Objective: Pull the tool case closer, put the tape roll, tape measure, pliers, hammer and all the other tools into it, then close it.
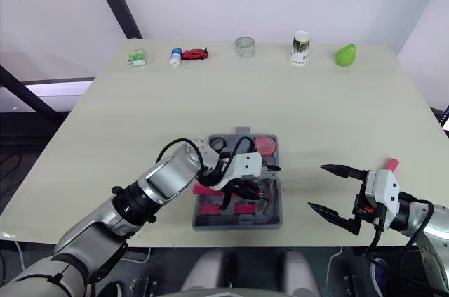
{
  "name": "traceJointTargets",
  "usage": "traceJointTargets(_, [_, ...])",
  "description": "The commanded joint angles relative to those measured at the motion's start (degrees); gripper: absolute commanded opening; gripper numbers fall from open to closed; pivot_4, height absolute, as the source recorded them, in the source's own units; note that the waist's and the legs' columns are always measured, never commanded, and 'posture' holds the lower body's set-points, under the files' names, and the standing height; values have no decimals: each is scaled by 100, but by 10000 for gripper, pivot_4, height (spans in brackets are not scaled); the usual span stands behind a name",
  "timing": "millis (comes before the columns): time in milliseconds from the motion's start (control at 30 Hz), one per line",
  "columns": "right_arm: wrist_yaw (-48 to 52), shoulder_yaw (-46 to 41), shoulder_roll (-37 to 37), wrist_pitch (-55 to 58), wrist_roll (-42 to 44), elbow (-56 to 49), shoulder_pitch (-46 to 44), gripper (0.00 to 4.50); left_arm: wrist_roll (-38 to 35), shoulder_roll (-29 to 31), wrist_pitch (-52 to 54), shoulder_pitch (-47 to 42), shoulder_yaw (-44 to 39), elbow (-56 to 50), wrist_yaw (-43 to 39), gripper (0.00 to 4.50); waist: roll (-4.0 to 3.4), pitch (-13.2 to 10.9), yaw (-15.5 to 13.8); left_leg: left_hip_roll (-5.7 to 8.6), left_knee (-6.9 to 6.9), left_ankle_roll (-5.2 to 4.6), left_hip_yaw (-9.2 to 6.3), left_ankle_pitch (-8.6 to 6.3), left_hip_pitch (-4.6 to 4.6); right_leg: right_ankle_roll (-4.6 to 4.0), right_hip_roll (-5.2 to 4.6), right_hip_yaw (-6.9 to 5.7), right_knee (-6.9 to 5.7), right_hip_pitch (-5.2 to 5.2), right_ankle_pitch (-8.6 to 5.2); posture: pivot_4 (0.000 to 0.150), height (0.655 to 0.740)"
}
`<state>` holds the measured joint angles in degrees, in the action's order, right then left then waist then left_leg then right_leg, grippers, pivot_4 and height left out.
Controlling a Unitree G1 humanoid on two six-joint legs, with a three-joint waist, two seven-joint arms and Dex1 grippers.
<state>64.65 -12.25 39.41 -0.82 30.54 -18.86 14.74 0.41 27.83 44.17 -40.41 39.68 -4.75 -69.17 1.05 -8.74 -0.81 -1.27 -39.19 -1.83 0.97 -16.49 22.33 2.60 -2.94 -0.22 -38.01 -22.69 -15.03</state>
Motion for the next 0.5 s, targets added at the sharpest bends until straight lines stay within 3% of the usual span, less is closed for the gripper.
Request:
traceJointTargets(33, [-46,-130,-18,-172,-7,-175,16,45000,-2,-176,288,-250,163,17,-28,661,0,0,1,0,0,0,0,0,0,0,0,1,0,0,0,1500,7400])
traceJointTargets(500, [-74,-214,-13,-270,26,-226,237,45000,90,-245,473,-503,581,318,-132,661,-1,0,0,0,-2,0,-2,0,4,0,-1,-2,1,-1,0,1500,7400])
